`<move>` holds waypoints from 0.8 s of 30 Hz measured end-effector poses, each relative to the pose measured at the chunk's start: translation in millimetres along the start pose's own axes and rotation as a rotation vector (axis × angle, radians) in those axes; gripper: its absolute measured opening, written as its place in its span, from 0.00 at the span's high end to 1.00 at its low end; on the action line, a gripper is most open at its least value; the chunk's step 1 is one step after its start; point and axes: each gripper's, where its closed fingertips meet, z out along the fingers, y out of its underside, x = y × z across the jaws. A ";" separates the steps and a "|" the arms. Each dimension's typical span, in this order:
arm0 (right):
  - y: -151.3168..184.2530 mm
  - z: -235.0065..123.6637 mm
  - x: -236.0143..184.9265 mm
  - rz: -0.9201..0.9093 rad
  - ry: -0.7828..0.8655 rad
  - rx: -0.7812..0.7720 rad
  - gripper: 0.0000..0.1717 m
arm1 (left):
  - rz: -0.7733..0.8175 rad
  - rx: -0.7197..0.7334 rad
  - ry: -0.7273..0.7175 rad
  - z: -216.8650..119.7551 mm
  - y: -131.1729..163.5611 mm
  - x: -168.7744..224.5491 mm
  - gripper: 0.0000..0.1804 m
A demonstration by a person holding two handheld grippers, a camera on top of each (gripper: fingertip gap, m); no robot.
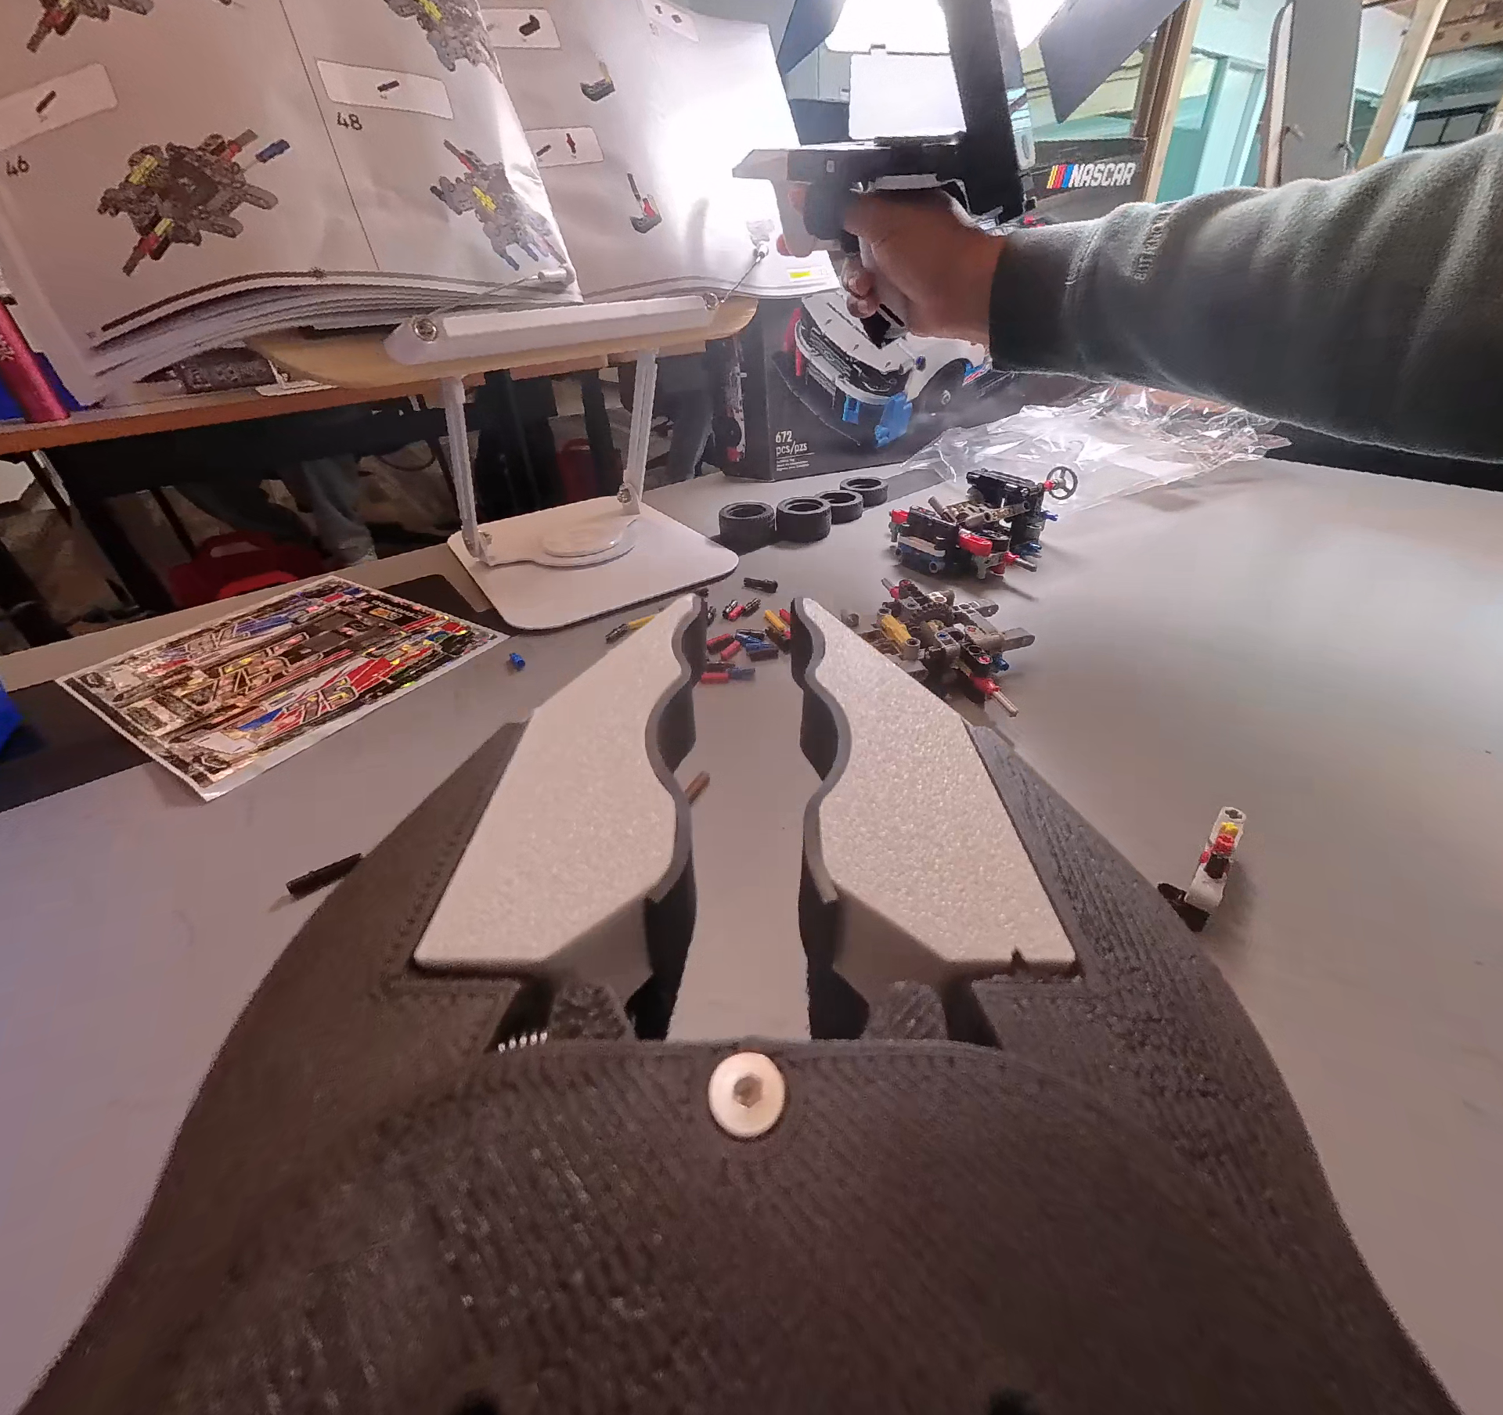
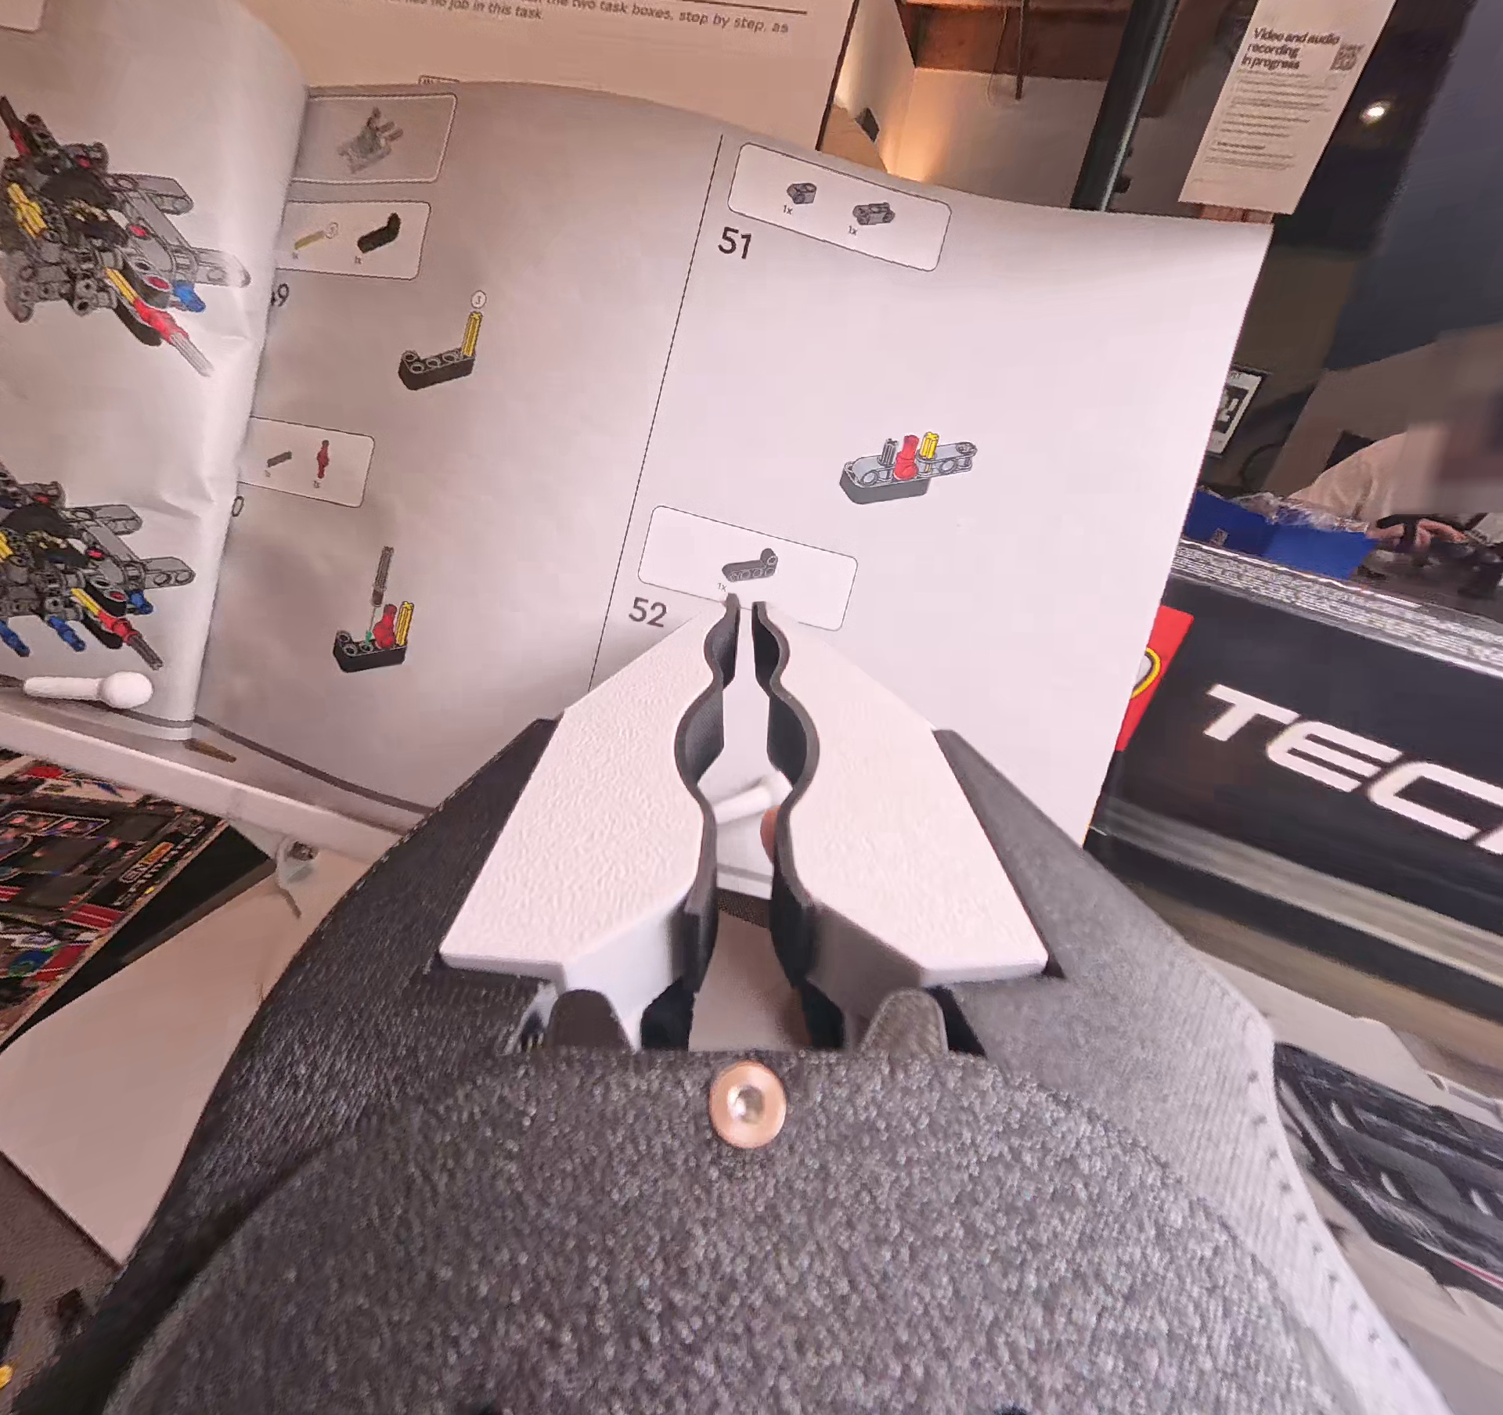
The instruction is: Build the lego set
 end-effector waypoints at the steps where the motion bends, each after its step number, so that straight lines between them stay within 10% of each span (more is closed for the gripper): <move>1: 0.3 0.7 0.4 -0.002 -0.001 -0.003 1.00 | -0.004 0.000 0.002 0.2 0.3 -0.2 0.90; 9: 3.0 -47.7 -1.3 -0.007 -0.035 -0.020 0.99 | -0.017 0.016 0.005 -2.1 -3.9 -1.0 0.90; 24: 29.4 -294.6 -127.7 0.204 -0.264 -0.111 0.90 | 0.028 0.041 0.094 -3.2 -14.1 25.7 0.89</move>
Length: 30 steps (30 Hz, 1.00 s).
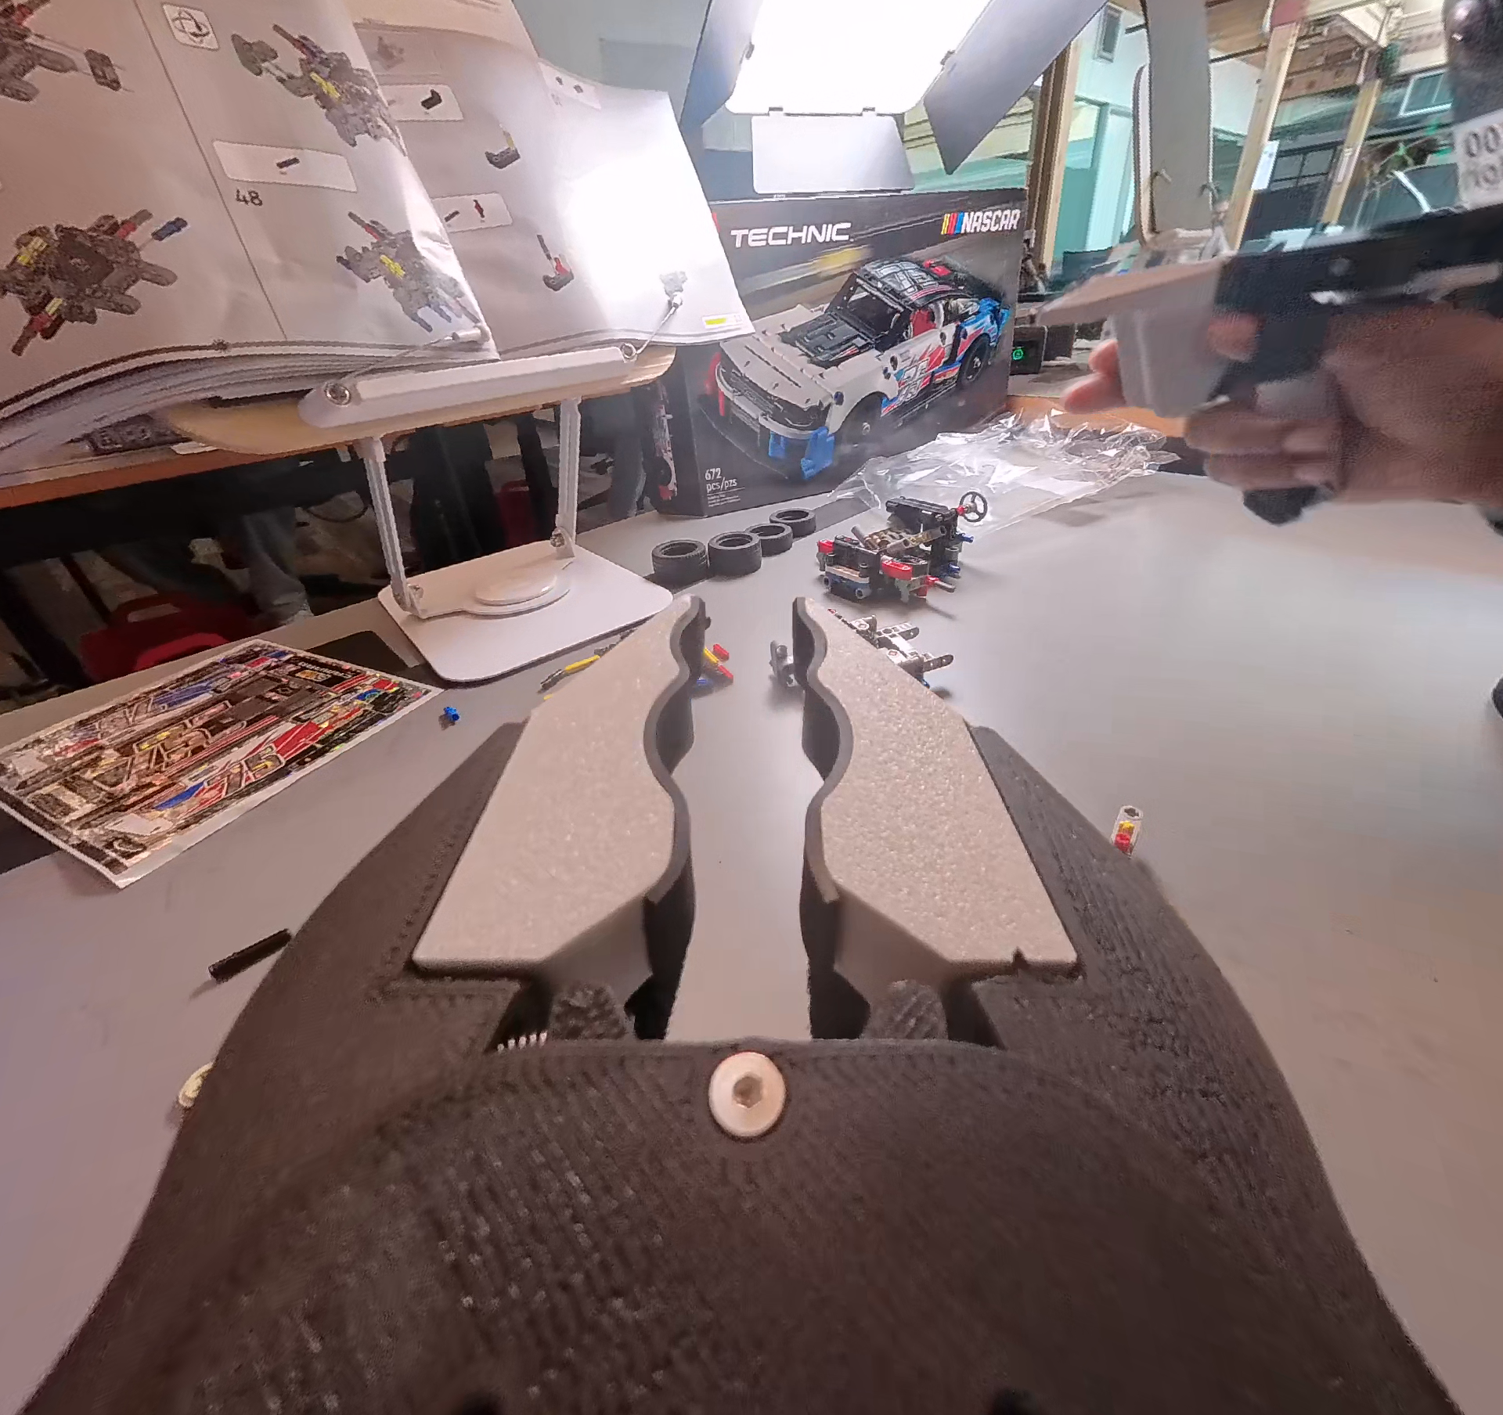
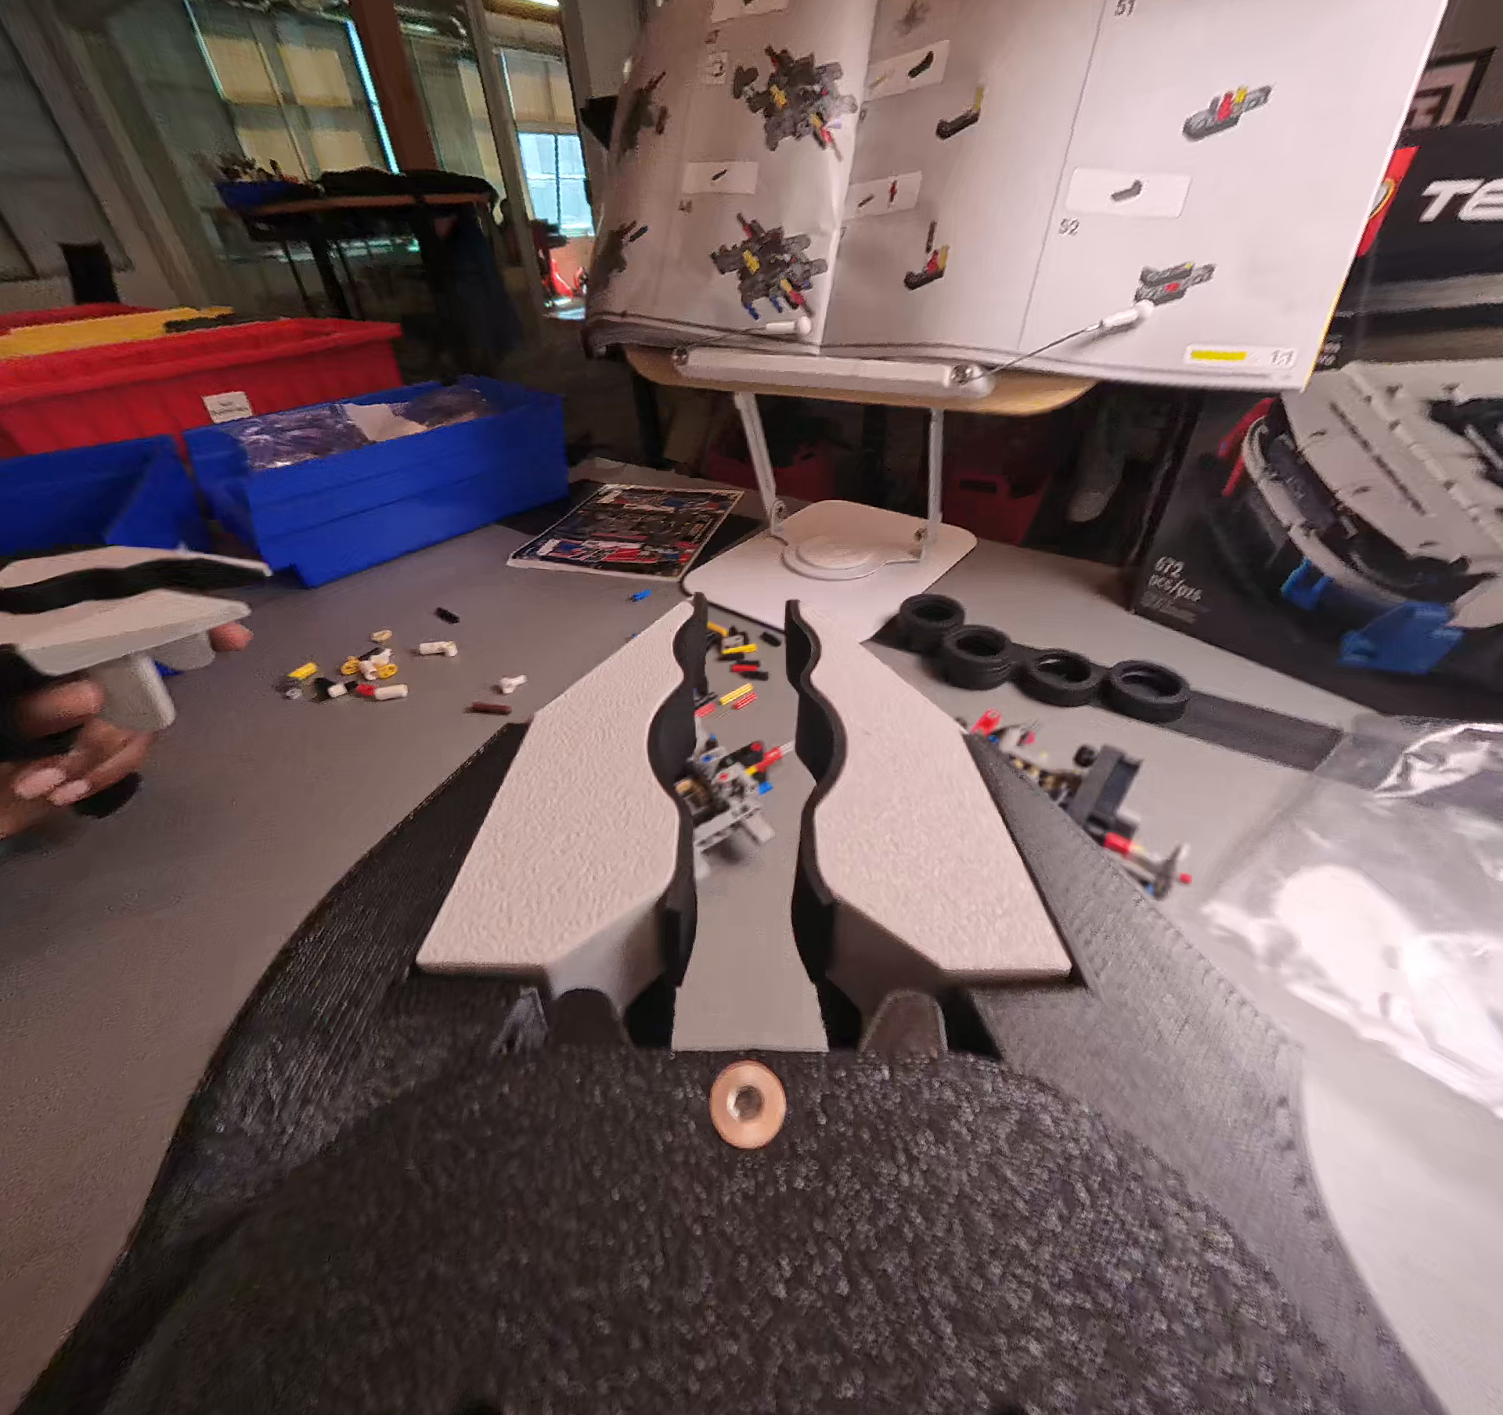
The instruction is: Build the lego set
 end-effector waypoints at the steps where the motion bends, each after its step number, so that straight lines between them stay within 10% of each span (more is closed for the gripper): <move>1: 11.0 -4.2 -9.0 0.020 -0.001 0.002 0.91 | 0.005 -0.003 -0.001 0.3 0.9 0.2 0.89; 7: 57.2 -3.3 -38.6 0.016 -0.031 0.020 0.92 | 0.015 -0.020 -0.013 1.7 5.5 -1.5 0.89; 24: 38.0 -18.7 -44.5 -0.064 -0.073 0.101 0.93 | 0.052 -0.071 -0.033 4.4 12.9 -3.7 0.90; 30: 40.2 -19.4 -36.4 -0.043 -0.050 0.091 0.93 | 0.088 -0.008 -0.167 -15.6 -30.2 -40.0 0.89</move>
